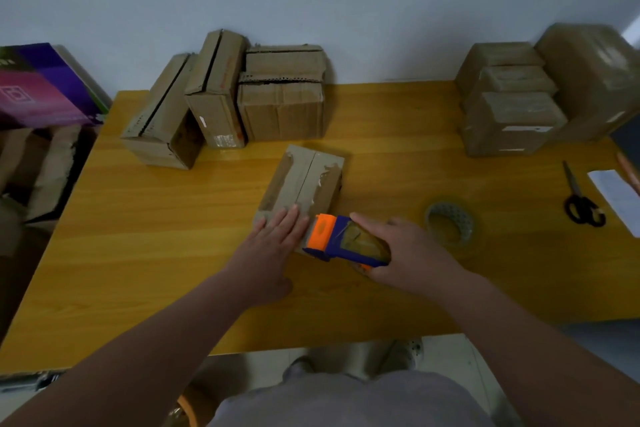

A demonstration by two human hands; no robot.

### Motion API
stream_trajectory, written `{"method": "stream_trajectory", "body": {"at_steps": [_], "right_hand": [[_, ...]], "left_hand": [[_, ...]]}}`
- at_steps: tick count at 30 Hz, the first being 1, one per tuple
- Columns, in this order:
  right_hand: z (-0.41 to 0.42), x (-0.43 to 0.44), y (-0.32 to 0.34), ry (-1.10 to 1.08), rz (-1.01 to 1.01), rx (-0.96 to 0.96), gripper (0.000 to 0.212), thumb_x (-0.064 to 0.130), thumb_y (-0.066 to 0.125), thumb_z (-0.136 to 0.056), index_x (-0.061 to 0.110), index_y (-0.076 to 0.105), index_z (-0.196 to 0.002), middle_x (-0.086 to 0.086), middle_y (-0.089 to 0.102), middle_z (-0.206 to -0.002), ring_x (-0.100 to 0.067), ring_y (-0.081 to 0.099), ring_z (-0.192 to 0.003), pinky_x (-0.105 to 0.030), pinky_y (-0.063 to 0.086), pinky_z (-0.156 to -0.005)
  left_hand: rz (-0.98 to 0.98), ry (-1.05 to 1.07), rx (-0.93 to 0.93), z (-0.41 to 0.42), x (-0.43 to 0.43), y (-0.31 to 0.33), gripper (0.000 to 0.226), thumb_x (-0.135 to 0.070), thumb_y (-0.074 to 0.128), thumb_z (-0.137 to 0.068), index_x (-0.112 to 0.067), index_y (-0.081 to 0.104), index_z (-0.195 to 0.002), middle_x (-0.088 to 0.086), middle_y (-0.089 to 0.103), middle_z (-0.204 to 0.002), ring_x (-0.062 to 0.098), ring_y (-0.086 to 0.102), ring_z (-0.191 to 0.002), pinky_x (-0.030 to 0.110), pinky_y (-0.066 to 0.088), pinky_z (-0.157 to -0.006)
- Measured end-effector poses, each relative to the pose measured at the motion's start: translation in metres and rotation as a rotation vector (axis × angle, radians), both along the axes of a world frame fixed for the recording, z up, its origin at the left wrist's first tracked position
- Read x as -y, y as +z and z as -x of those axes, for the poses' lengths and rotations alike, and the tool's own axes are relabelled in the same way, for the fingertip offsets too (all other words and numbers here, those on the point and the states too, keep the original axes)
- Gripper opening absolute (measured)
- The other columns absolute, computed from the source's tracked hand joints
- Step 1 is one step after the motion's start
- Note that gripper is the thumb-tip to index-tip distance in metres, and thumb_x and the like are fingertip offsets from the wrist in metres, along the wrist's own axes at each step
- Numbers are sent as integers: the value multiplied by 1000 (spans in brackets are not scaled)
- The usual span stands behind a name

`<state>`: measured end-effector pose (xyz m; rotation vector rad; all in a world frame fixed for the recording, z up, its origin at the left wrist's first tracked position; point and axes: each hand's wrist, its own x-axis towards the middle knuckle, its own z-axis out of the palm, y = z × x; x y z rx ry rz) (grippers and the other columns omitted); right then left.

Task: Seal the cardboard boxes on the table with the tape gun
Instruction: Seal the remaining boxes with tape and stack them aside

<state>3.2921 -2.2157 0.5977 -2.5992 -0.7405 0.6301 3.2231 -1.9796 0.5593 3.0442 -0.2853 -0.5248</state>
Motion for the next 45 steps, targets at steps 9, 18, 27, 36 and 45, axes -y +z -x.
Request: {"method": "stream_trajectory", "body": {"at_steps": [9,18,27,36,45], "right_hand": [[-10,57,16,8,58,-110,84,47,73,-79,57,19,-142,8,45,-104,-7,51,-91,-30,51,-80],[-15,-17,5,75,280,-43,78,33,64,-85,43,22,-149,2,49,-134,-21,51,-114,-31,48,-82],[-30,-31,13,-51,318,-303,64,33,71,-79,30,47,-139,4,56,-101,-16,56,-81,-25,47,-62],[-18,5,5,-237,208,-172,95,56,70,-78,32,17,-153,-3,39,-147,-23,43,-128,-30,41,-89],[11,7,-7,-270,122,-127,85,25,57,-95,35,-6,-152,-2,43,-140,-20,48,-123,-32,45,-98]], "left_hand": [[-25,-18,8,-1,2,2,107,-42,61,-84,-34,-31,-137,0,-36,-144,21,-26,-140,40,-10,-115],[-89,-1,27,-3,10,7,92,-28,55,-92,-37,-17,-148,7,-22,-157,27,-15,-146,43,-4,-118],[-177,6,93,-9,13,3,77,-17,40,-101,-39,-18,-147,8,-12,-160,25,-5,-148,40,6,-118],[-175,-97,287,-21,2,22,64,-15,91,-51,-16,71,-112,4,71,-109,20,69,-97,36,57,-78],[91,209,329,-79,-11,116,26,-13,48,-95,-22,66,-112,3,67,-105,23,62,-98,37,52,-83]]}}
